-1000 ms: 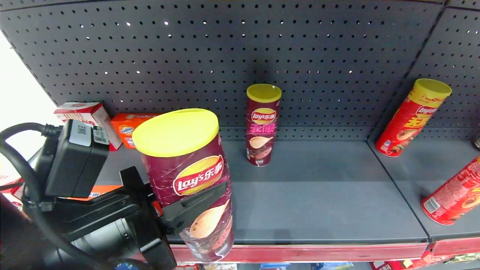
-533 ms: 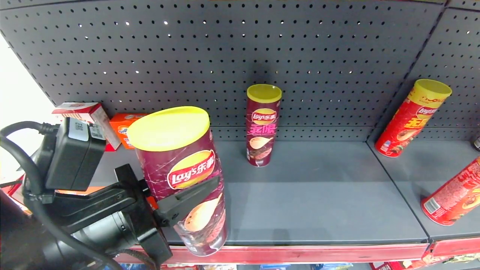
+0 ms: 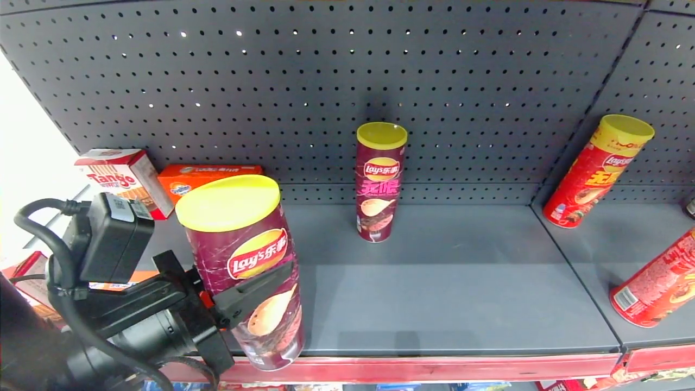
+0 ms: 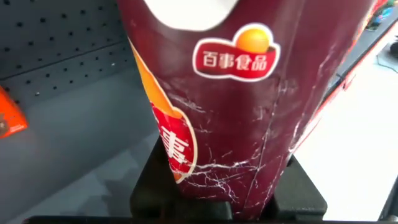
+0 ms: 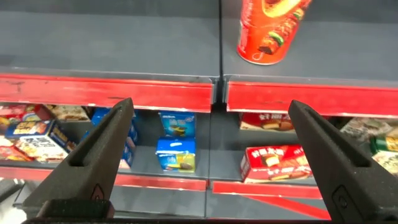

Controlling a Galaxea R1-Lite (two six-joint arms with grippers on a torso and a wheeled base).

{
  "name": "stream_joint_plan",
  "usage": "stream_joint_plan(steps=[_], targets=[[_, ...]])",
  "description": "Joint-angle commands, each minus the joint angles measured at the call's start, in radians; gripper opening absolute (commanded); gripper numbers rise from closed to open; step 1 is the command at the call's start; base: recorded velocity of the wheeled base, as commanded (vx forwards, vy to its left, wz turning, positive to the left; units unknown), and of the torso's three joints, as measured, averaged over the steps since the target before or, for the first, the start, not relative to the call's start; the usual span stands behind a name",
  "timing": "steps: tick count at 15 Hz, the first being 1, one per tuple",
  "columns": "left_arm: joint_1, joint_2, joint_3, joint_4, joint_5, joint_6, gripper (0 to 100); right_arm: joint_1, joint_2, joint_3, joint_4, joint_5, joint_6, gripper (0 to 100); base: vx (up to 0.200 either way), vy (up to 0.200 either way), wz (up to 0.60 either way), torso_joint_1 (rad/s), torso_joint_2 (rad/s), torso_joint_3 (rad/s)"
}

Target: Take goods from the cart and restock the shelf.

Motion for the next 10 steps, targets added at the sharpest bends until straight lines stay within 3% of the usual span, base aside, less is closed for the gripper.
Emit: stream_joint_plan(steps=[1,2,3,4,5,10], targets=[[0.016,-0.034,-0.012,0.0,0.0,-0.002,0,0.0,0.007,-0.001,-0.002,0.001,-0.001,100,0.0,0.0,0.0,0.0,0.0,0.0],[0.017,-0.035,-0.021,0.004,0.001,-0.002,0,-0.001,0.004,-0.004,-0.01,0.003,0.007,100,0.0,0.0,0.0,0.0,0.0,0.0],[0.016,-0.037,-0.027,0.007,0.003,-0.003,0,0.006,0.059,-0.168,-0.018,0.024,0.054,100,0.0,0.0,0.0,0.0,0.0,0.0],[0.014,-0.037,-0.03,0.006,0.001,-0.013,0,0.031,0.253,-0.355,0.025,0.072,0.094,100,0.0,0.0,0.0,0.0,0.0,0.0],[0.014,-0.037,-0.03,0.001,0.0,-0.02,0,0.057,0.32,-0.412,0.036,0.11,0.073,100,0.0,0.0,0.0,0.0,0.0,0.0],[0.016,-0.049,-0.029,0.0,0.001,-0.022,0,0.103,0.431,-0.366,0.044,0.304,-0.105,100,0.0,0.0,0.0,0.0,0.0,0.0]])
